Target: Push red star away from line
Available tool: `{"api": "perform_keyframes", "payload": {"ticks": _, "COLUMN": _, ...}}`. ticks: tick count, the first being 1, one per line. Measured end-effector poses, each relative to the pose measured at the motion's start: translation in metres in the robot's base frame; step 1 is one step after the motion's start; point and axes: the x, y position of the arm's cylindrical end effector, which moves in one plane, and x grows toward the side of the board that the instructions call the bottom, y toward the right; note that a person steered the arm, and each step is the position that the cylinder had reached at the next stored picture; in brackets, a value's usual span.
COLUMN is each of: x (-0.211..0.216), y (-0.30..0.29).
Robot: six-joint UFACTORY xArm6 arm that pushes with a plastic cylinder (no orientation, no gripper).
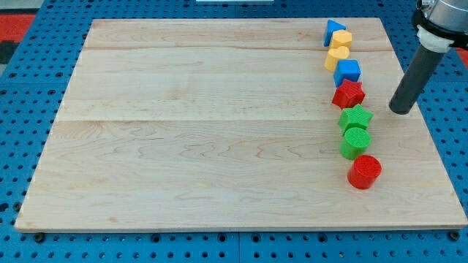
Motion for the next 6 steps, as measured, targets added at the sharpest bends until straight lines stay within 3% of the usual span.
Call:
{"api": "perform_keyframes", "payload": {"ticks": 3, "x": -0.027, "y": -0.032}}
{"api": "perform_keyframes", "payload": {"ticks": 6, "x": -0.016, "y": -0.218}}
